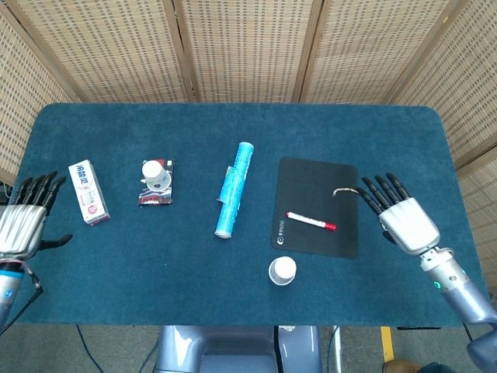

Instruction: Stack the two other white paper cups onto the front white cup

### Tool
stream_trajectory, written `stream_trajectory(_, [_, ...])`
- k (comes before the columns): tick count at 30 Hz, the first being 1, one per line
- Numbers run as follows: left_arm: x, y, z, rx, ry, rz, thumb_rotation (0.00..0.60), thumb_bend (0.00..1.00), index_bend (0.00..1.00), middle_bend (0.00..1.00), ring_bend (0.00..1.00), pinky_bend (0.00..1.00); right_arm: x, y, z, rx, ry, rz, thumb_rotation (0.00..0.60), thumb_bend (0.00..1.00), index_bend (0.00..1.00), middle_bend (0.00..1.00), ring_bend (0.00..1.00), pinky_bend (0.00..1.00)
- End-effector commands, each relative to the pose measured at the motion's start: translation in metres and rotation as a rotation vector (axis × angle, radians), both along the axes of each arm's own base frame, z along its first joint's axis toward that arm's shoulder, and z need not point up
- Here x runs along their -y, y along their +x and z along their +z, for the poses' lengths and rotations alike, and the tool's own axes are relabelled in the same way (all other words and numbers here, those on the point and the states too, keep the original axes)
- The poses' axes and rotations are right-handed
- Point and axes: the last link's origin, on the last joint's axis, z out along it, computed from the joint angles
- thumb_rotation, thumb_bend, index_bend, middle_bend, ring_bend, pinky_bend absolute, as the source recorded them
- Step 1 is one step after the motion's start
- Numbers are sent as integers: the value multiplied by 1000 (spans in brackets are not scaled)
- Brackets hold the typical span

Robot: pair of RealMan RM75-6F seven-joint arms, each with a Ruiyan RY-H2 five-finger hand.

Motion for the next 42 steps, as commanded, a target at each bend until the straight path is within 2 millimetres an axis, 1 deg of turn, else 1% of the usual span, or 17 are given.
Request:
stream_trajectory(1, [-50, 27, -17, -36, -44, -106, 600, 0, 0, 0, 0, 0, -33, -28, -3, 162, -85, -192, 600, 0, 0, 0, 0, 0])
stream_trajectory(2, [-75, 46, -31, -46, -95, -145, 600, 0, 0, 0, 0, 0, -50, -32, -7, 221, -104, -257, 600, 0, 0, 0, 0, 0])
stream_trajectory(3, [-89, 51, -37, -55, -117, -144, 600, 0, 0, 0, 0, 0, -57, -32, -8, 229, -120, -273, 600, 0, 0, 0, 0, 0])
stream_trajectory(4, [-95, 54, -40, -59, -128, -147, 600, 0, 0, 0, 0, 0, -61, -32, -9, 230, -127, -281, 600, 0, 0, 0, 0, 0])
stream_trajectory(6, [-112, 66, -52, -92, -160, -168, 600, 0, 0, 0, 0, 1, -71, -33, -11, 226, -150, -299, 600, 0, 0, 0, 0, 0])
stream_trajectory(10, [-130, 75, -68, -154, -194, -180, 600, 0, 0, 0, 0, 90, -81, -34, -14, 215, -163, -304, 600, 0, 0, 0, 0, 0])
stream_trajectory(12, [-137, 76, -76, -178, -218, -171, 600, 0, 1, 0, 0, 102, -84, -35, -15, 212, -167, -307, 600, 0, 0, 0, 0, 0])
stream_trajectory(14, [-145, 78, -84, -198, -247, -158, 600, 0, 37, 0, 0, 106, -86, -37, -15, 211, -173, -311, 600, 0, 0, 0, 0, 0])
stream_trajectory(16, [-156, 82, -99, -205, -296, -137, 600, 0, 73, 0, 4, 119, -91, -39, -14, 202, -183, -304, 600, 0, 0, 0, 0, 0])
stream_trajectory(21, [-168, 82, -108, -221, -297, -121, 600, 0, 88, 0, 23, 129, -95, -38, -13, 197, -191, -294, 600, 0, 0, 0, 0, 0])
stream_trajectory(25, [-180, 77, -116, -245, -296, -85, 600, 0, 93, 8, 48, 136, -100, -37, -11, 197, -194, -290, 600, 0, 0, 0, 0, 0])
stream_trajectory(27, [-185, 75, -119, -245, -304, -62, 600, 0, 101, 17, 57, 138, -101, -36, -11, 194, -194, -289, 600, 0, 0, 0, 0, 0])
stream_trajectory(30, [-190, 72, -124, -234, -312, -34, 600, 0, 138, 57, 89, 169, -101, -35, -12, 192, -195, -288, 600, 0, 0, 0, 0, 0])
stream_trajectory(33, [-195, 73, -127, -200, -306, -22, 600, 0, 196, 98, 123, 216, -101, -35, -13, 190, -194, -287, 600, 0, 0, 0, 0, 0])
stream_trajectory(36, [-199, 76, -129, -151, -290, -32, 600, 19, 273, 171, 192, 276, -101, -35, -13, 188, -193, -288, 600, 0, 0, 0, 0, 0])
stream_trajectory(41, [-205, 78, -129, -134, -263, -58, 600, 126, 441, 344, 360, 384, -101, -35, -12, 192, -198, -286, 600, 0, 0, 0, 0, 0])
stream_trajectory(42, [-205, 78, -129, -138, -261, -60, 600, 135, 458, 359, 375, 394, -101, -35, -12, 192, -199, -286, 600, 0, 0, 0, 0, 0])
